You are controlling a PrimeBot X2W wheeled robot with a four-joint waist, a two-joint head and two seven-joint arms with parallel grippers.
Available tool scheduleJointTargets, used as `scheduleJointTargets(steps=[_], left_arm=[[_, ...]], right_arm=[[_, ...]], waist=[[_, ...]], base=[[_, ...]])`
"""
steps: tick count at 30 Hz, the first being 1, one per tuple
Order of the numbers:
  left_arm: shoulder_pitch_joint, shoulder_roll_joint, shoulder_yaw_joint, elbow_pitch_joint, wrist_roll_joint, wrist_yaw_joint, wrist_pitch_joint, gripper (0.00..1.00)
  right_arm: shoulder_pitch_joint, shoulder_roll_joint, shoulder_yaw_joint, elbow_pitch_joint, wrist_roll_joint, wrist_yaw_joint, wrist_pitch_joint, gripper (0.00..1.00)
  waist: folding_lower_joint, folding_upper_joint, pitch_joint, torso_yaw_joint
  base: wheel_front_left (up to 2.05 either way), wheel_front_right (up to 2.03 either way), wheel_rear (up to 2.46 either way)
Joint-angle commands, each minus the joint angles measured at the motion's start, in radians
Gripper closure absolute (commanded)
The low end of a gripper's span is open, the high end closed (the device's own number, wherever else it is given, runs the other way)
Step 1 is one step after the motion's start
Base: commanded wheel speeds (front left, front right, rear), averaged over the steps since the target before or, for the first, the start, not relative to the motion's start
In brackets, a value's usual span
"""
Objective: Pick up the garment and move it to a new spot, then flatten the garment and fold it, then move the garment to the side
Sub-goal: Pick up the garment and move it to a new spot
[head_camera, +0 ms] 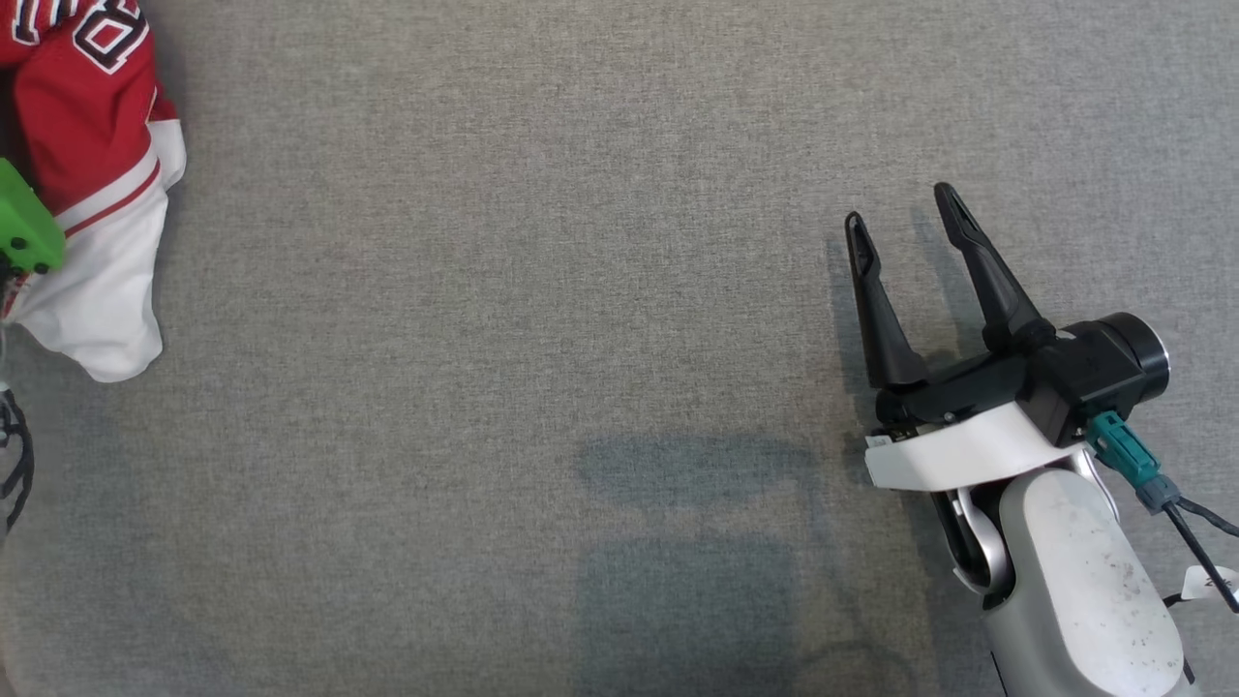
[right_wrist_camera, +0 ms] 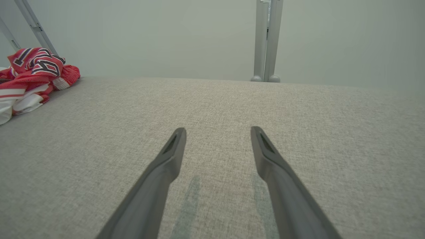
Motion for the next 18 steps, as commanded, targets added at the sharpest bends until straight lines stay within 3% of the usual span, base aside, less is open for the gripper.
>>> scheduleJointTargets(steps=[1,2,18], left_arm=[[-0.008,-0.009,-0.009,0.010,-0.002,-0.002,-0.005,0.72],[-0.009,-0.008,-0.015,0.013,-0.007,-0.002,-0.009,1.00],[-0.027,0.042,-0.096,-0.005,-0.044,-0.002,-0.115,1.00]], right_arm=[[-0.010,-0.003,-0.001,0.002,-0.007,0.000,-0.003,0.00],[-0.011,-0.003,-0.001,0.003,-0.006,0.000,-0.003,0.00],[0.040,-0.003,-0.009,0.041,0.026,0.000,-0.003,0.00]], waist=[[-0.0002,0.0102,-0.002,-0.004],[-0.0002,0.0102,-0.006,-0.002],[-0.0002,0.0102,-0.198,0.036]], base=[[0.00,0.00,0.00],[0.00,0.00,0.00],[0.00,0.00,0.00]])
